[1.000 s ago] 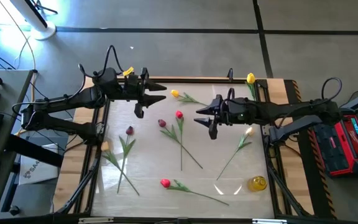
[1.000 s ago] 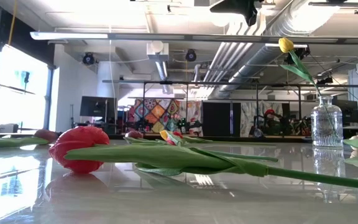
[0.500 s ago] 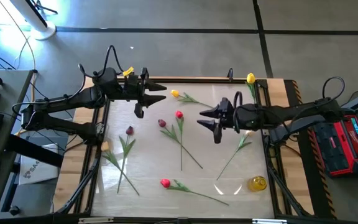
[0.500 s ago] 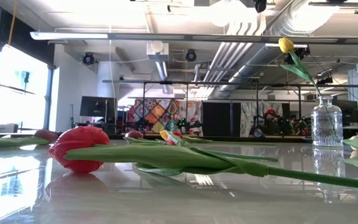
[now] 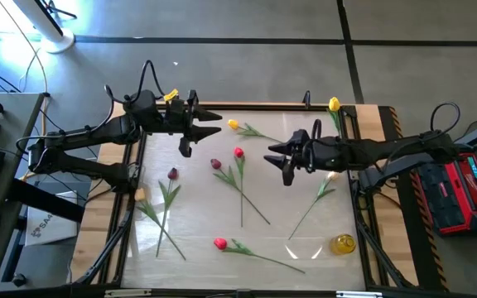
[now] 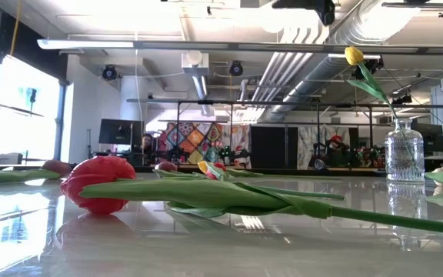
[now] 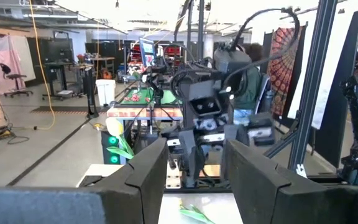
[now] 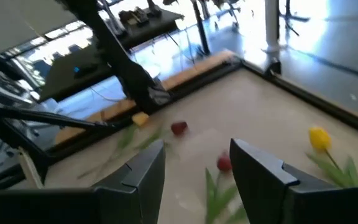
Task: Sort flowers into vase by color
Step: Put the yellow tulip into the transparent vase
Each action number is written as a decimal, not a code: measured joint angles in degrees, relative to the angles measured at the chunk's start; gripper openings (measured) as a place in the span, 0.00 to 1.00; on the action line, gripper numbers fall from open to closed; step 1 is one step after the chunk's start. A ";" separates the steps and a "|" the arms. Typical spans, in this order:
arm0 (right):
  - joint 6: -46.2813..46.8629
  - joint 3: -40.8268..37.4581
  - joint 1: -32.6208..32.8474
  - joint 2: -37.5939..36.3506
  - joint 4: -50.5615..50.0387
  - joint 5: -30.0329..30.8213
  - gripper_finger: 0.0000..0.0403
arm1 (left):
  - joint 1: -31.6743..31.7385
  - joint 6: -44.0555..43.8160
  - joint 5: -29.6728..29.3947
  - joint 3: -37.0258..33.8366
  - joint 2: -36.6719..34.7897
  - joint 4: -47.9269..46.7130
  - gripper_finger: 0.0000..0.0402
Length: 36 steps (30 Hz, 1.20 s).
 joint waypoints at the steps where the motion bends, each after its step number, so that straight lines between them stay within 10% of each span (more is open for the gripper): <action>1: 0.97 0.00 0.02 0.00 -1.36 0.20 0.42 | 0.00 -0.99 0.00 0.00 0.00 -0.02 0.38; 21: 4.69 -0.02 -0.28 -6.72 -13.28 0.52 0.42 | -0.15 -11.99 -7.86 0.02 1.02 1.20 0.38; 36: 9.55 -0.04 1.25 -11.33 -26.40 0.43 0.42 | 0.83 -11.56 -8.25 13.91 24.79 -13.39 0.41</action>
